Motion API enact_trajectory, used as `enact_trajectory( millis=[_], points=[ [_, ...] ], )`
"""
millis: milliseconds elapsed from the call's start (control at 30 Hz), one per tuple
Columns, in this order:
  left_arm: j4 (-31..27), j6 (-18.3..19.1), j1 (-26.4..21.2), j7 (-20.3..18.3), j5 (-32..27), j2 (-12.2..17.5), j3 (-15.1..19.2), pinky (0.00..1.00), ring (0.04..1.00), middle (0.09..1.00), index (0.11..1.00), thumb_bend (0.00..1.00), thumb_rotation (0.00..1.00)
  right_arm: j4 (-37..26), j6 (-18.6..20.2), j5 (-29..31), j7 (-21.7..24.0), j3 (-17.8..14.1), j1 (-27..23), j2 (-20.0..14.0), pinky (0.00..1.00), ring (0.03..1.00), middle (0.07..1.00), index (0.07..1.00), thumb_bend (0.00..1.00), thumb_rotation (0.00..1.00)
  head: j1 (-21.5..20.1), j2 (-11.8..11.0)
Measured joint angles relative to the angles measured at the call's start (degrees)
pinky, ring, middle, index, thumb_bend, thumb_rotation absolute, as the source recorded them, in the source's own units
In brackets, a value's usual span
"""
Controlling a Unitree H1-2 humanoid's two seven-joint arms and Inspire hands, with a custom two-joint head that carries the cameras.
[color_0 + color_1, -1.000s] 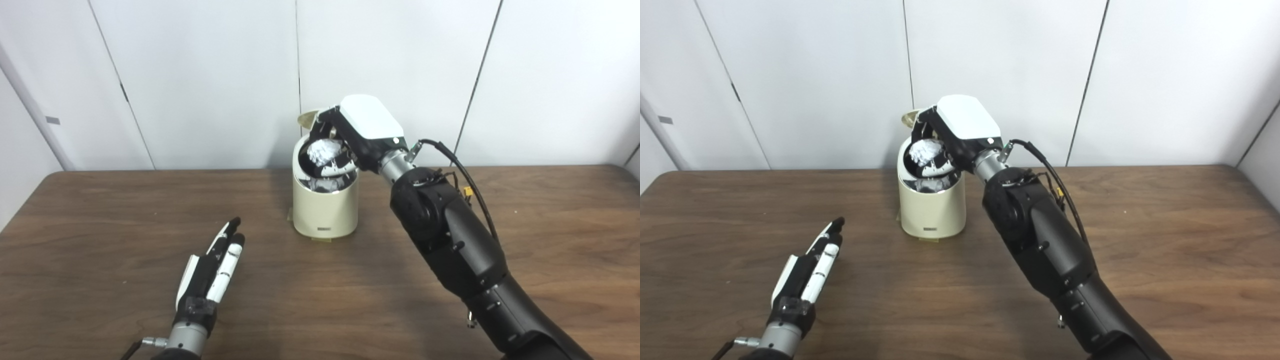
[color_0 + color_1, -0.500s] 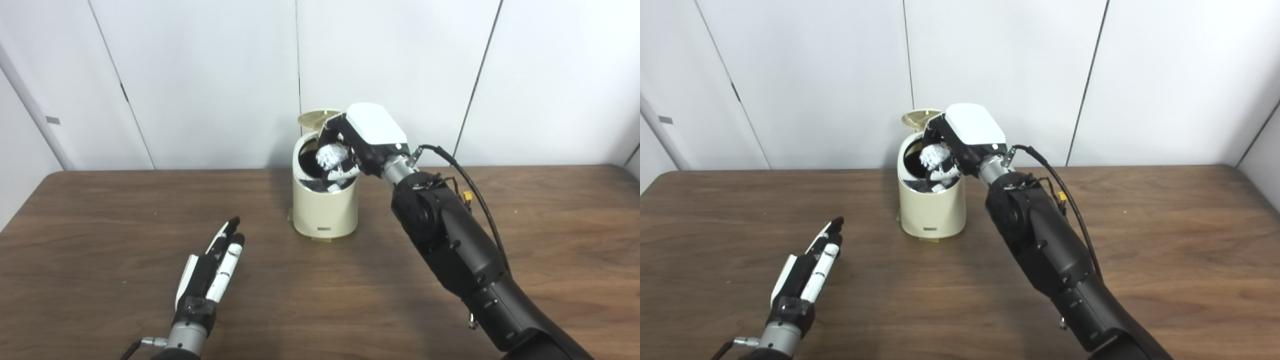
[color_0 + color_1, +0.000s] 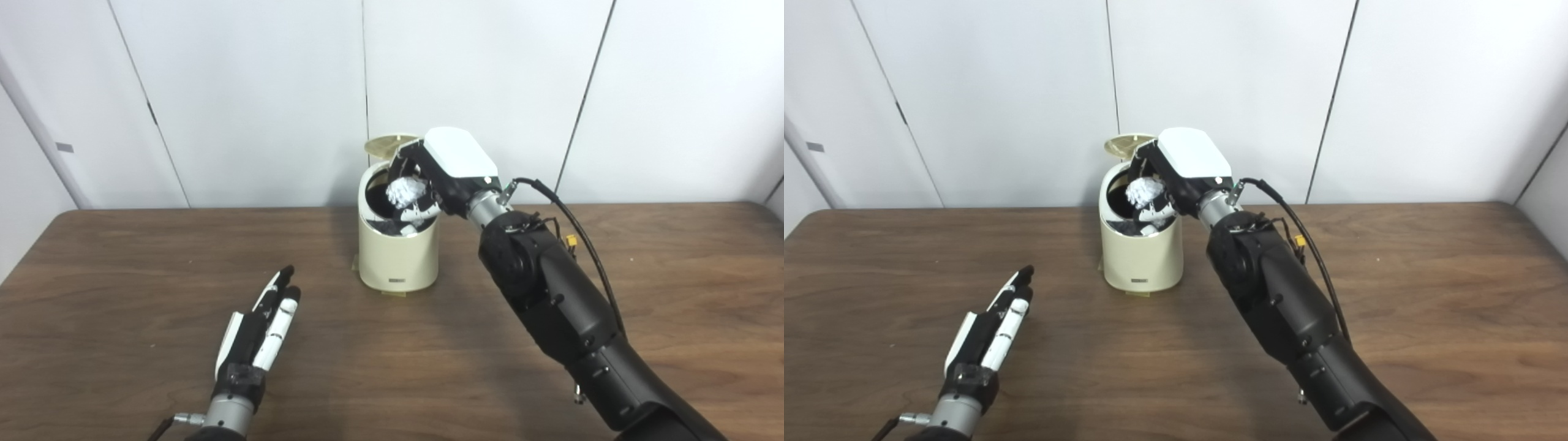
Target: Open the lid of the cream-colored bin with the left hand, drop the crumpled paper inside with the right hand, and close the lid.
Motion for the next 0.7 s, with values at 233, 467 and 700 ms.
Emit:
enact_trajectory(
  millis=[233,467,700],
  points=[
    [0.00,-0.13,0.00,0.00,0.13,-0.12,-0.37,0.96,0.973,0.981,0.991,0.58,0.83,-0.10,0.47,-0.04,0.32,0.46,0.00,0.05,0.45,0.384,0.508,0.569,0.51,0.00,0.09,0.00],
    [-0.01,-0.11,-0.01,0.03,0.36,-0.12,-0.53,0.94,0.967,0.977,0.987,0.59,0.82,-1.41,2.25,-1.46,2.74,1.75,-0.09,-0.33,0.41,0.467,0.491,0.645,0.56,0.00,0.44,0.09],
    [0.00,-0.18,-0.03,0.07,0.52,-0.11,-0.75,0.94,0.973,0.984,0.988,0.60,0.82,-1.49,2.23,-1.30,3.08,1.85,-0.12,-0.48,0.40,0.477,0.579,0.642,0.87,0.09,0.62,-0.09]
  ],
)
